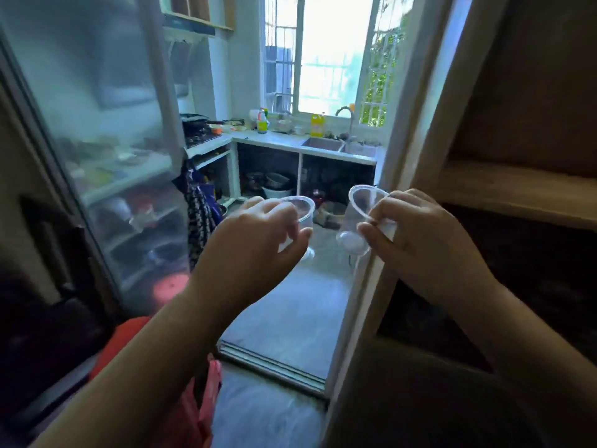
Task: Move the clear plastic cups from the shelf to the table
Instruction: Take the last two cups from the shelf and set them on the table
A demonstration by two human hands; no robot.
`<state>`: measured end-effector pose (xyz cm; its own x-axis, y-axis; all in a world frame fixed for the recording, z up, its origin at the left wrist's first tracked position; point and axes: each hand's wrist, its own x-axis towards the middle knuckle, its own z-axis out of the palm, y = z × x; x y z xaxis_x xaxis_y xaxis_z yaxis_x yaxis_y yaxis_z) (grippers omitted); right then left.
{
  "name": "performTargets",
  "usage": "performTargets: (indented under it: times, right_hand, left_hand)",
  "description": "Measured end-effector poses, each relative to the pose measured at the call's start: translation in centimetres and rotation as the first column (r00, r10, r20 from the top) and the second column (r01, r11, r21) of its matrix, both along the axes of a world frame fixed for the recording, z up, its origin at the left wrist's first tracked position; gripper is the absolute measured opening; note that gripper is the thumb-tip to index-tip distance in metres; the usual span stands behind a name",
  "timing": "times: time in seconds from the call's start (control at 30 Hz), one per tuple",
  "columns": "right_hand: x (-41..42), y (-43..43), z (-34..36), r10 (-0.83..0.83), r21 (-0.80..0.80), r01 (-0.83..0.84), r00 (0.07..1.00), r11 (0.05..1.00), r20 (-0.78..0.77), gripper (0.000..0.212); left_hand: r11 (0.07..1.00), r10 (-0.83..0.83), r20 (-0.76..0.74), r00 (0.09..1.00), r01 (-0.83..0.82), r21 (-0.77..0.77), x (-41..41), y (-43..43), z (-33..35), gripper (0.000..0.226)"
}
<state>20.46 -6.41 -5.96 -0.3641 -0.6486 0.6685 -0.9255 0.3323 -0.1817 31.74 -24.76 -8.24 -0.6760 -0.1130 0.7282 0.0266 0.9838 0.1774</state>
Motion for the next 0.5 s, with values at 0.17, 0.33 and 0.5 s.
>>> performTargets:
  times: [0.17,0.33,0.5]
  right_hand:
    - [7.0,-9.5,-2.4,0.203,0.041,-0.203,0.979,0.978,-0.013,0.019]
    - [13.8,-18.1,-3.9,0.418,0.072,-0.415,0.908,0.907,-0.03,0.013]
    - [20.1,-25.6,-4.8,0.58,0.087,-0.577,0.815,0.812,-0.003,0.013]
  left_hand:
    - [0.983,0.172,0.058,0.983,-0.175,0.048,10.0,-7.0,-2.4,0.024]
    - [0.942,0.322,0.101,0.941,-0.329,0.066,19.8,-12.5,-3.1,0.025]
    - [0.858,0.503,0.116,0.857,-0.51,0.05,28.2,-16.1,-3.7,0.028]
